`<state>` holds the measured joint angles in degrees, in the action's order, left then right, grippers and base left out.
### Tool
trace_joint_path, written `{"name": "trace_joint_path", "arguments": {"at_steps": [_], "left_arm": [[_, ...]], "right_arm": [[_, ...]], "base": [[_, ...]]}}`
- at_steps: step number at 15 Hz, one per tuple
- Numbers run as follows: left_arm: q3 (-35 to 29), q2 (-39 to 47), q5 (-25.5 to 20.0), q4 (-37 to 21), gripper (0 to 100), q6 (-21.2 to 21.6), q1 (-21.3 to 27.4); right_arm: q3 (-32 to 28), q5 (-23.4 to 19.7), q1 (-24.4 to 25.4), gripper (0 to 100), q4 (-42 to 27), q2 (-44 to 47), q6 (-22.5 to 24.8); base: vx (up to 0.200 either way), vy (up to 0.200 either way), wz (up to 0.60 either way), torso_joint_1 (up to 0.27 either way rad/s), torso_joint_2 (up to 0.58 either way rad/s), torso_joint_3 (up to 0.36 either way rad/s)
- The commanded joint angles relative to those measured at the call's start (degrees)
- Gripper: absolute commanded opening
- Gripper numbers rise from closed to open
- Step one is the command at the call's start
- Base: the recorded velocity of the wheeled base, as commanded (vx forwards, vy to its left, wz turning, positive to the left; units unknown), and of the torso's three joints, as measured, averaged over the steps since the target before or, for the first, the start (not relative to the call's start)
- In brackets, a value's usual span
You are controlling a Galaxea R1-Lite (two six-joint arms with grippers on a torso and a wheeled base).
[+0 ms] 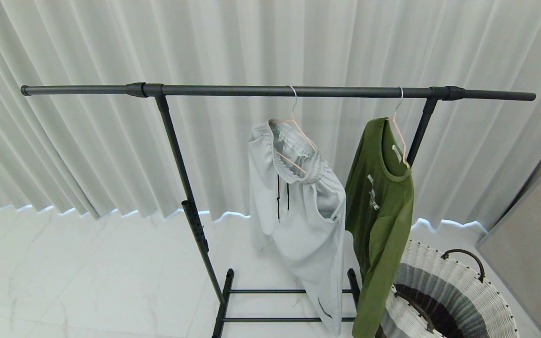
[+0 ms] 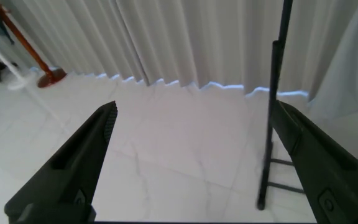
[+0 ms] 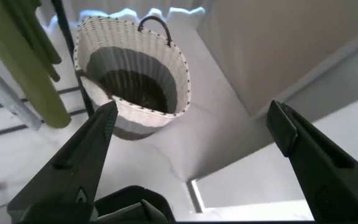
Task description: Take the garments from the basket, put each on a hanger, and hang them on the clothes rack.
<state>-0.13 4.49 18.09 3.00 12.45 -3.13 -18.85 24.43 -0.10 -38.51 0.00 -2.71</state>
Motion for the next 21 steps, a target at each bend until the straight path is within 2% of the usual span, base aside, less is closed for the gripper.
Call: {"name": "trace_joint_path", "arguments": {"at_steps": [1, 3, 5, 6, 7, 8, 9, 10, 12, 13, 15, 16, 17, 19, 20, 21], "left_arm": [[0.13, 0.17, -0.25, -0.01, 100, -0.05, -0.03], [0.13, -2.9, -0.78, -0.01, 100, 0.21, 4.1], [0.13, -4.49, -4.73, -0.36, 100, -5.68, 3.31], [0.13, -4.49, -5.43, -0.27, 100, -7.0, 3.31], [0.13, -4.49, -5.7, -0.36, 100, -8.76, 3.31], [0.13, -4.49, -6.31, -0.36, 100, -11.48, 3.31], [0.13, -4.49, -6.23, -0.36, 100, -15.52, 3.31], [0.13, -4.49, -5.79, -0.36, 100, -18.07, 3.31], [0.13, -4.49, -5.52, -0.36, 100, -21.15, 3.31], [0.13, -4.49, -5.87, -0.54, 100, -22.64, 3.31], [0.13, -4.49, -4.29, -0.19, 100, -17.28, 3.22], [0.13, -4.49, -2.53, -0.19, 100, -10.69, 3.22], [0.13, -4.49, -5.0, -0.27, 100, -6.91, 3.22], [0.13, -4.49, -17.12, -0.36, 100, -5.77, 3.22], [0.13, -4.49, -21.17, -0.98, 100, -5.24, 3.22], [0.13, -4.49, -21.61, -2.56, 100, -4.54, 3.22]], "right_arm": [[0.13, 2.73, 0.01, 100, 0.28, 0.09, -1.07], [1.97, 5.98, 0.01, 100, 3.88, 0.09, -2.22], [11.38, 6.6, 0.01, 100, 23.83, 0.09, -1.69], [13.75, 5.98, 0.01, 100, 30.34, 0.09, -0.46], [16.03, 5.1, 0.01, 100, 33.76, 0.18, 0.51], [17.62, 2.2, 0.01, 100, 37.63, 0.09, 0.95], [17.97, -2.98, 0.01, 100, 38.69, 0.09, 0.6], [17.97, -6.41, 0.01, 100, 38.6, 0.09, 0.6], [17.97, -13.18, 0.01, 100, 38.77, 0.09, 0.25], [17.97, -14.76, 0.01, 100, 38.69, 0.18, 0.07], [18.06, -13.8, 0.01, 100, 38.86, 0.09, 0.68], [18.06, -9.66, 0.01, 100, 39.04, 0.18, 0.6], [18.14, -8.08, 0.01, 100, 39.04, 0.09, 0.33], [18.14, -7.64, 0.01, 100, 39.13, 0.09, -0.11], [18.14, -7.55, 0.01, 100, 39.13, 0.09, -0.19], [18.14, -7.55, 0.01, 100, 39.21, 0.09, -0.28]], "base": [[0.0, 0.0, 0.0, 0.0, 0.0, 0.0], [0.0, 0.0, 0.0, 0.0, 0.0, 0.0], [0.0, 0.0, 0.0, 0.0, 0.0, 0.0], [0.0, 0.0, 0.0, 0.0, 0.0, 0.0], [0.0, 0.0, 0.0, 0.0, 0.0, 0.0], [0.0, 0.0, 0.0, 0.0, 0.0, 0.0], [0.0, 0.0, 0.0, 0.0, 0.0, 0.0], [0.0, 0.0, 0.0, 0.0, 0.0, 0.0], [0.0, 0.0, 0.0, 0.0, 0.0, 0.0], [0.0, 0.0, 0.0, 0.0, 0.0, 0.0], [0.0, 0.0, 0.0, 0.0, 0.0, 0.0], [0.0, 0.0, 0.0, 0.0, 0.0, 0.0], [0.0, 0.0, 0.0, 0.0, 0.0, 0.0], [0.0, 0.0, 0.0, 0.0, 0.0, 0.0], [0.0, 0.0, 0.0, 0.0, 0.0, 0.0], [0.0, 0.0, 0.0, 0.0, 0.0, 0.0]]}}
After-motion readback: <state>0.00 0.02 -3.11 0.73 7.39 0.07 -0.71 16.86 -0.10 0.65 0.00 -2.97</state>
